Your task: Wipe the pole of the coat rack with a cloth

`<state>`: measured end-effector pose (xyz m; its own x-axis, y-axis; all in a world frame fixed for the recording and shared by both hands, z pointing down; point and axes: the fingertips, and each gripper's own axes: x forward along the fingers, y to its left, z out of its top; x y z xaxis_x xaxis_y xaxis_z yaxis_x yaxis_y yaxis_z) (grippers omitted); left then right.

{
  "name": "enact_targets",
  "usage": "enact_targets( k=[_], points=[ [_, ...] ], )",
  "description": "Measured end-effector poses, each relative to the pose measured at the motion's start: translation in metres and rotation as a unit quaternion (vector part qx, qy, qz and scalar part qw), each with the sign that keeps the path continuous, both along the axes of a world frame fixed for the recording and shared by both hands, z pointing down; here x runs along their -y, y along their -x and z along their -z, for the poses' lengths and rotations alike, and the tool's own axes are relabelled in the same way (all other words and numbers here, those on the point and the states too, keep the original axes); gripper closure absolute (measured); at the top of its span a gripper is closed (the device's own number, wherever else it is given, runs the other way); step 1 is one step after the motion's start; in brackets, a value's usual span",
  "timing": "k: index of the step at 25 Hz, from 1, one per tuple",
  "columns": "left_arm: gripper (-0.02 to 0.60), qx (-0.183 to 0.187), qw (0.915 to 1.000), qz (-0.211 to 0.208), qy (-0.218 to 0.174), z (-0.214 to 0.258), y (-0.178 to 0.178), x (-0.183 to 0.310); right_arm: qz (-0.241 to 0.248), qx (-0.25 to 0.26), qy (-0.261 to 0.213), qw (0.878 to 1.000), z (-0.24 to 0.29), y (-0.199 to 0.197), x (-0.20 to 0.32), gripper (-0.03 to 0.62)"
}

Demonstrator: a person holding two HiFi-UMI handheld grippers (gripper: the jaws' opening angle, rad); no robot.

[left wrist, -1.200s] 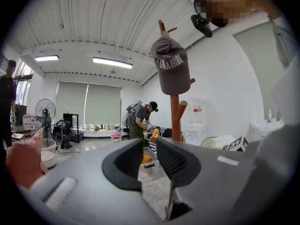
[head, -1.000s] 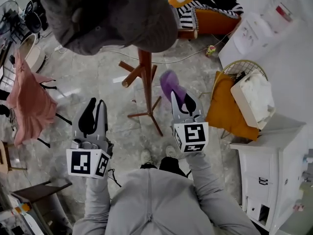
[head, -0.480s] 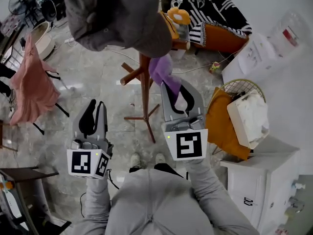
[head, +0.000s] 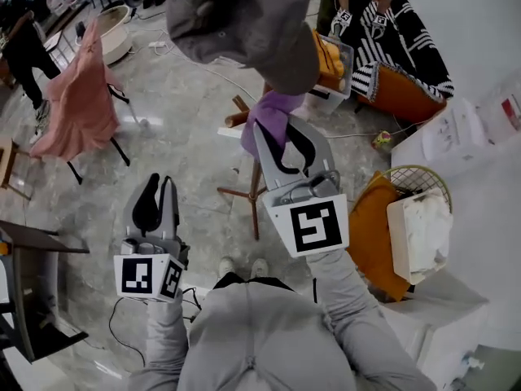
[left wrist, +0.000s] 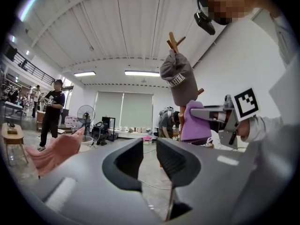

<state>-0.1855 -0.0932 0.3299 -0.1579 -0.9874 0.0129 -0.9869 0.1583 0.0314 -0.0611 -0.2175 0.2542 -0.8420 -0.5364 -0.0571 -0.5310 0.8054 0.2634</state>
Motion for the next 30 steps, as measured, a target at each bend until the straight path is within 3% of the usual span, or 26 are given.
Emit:
enact_targets(
  k=[6, 14, 30],
  points=[
    [0.492, -0.002, 0.9999, 0.006, -0.014, 0.008, 0.012, -0.003, 0.037, -0.011, 0.057, 0.998, -0.004, 0.009, 0.02, 0.513],
    [0.492, -0.002, 0.9998, -0.01, -0.019, 0.01, 0.018, -0.002, 0.059, -0.004, 0.093, 0.994, -0.004, 0.017, 0.015, 0.514],
    [0.492, -0.004, 0.9992, -0.022, -0.034, 0.016, 0.021, -0.015, 0.127, 0.015, 0.069, 0.989, 0.03, 0.045, -0.05, 0.514]
  ],
)
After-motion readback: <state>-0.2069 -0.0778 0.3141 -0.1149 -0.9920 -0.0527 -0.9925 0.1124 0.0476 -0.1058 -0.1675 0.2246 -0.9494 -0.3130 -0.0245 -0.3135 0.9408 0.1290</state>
